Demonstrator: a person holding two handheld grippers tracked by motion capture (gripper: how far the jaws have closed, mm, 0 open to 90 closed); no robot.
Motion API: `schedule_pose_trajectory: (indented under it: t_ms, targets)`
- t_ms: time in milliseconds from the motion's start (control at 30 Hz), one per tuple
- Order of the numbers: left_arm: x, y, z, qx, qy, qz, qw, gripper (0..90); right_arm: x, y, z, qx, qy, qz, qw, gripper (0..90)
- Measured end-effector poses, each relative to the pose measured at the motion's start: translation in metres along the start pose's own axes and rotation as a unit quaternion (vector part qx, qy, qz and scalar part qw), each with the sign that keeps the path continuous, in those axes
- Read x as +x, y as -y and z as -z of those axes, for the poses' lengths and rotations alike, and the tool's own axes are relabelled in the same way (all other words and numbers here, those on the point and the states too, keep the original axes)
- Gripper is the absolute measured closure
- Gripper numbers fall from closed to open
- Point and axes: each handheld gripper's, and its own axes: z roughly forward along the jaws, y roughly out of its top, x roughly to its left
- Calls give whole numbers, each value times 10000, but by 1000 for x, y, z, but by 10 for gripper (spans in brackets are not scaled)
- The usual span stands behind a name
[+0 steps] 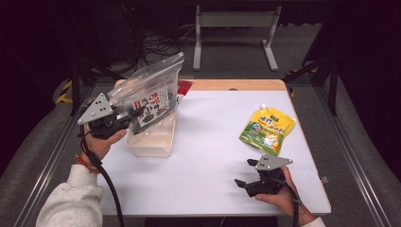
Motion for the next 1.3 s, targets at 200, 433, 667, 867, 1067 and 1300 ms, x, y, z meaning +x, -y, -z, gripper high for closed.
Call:
schedule_pose_trajectory:
  t_ms: [200,433,667,867,1067,1300]
  targets:
    - [10,8,-6,192,-30,-15,9998,764,2,5,4,-11,-16,-57,10000,148]
    - [18,17,-22,263,-42,62,9996,763,6,10,9,-36,-16,-67,10000,141]
    - [28,30,-35,188,46,295,9994,760,9,13,14,-80,17,-120,9999,141]
    - [27,35,-40,182,152,328,9992,763,12,14,15,-77,24,-117,9999,141]
    - [25,35,-49,166,134,376,9991,763,13,13,14,-100,-39,-164,9998,143]
    - [27,42,-48,126,-49,460,9989,739,12,13,12,-76,-60,-148,9998,144]
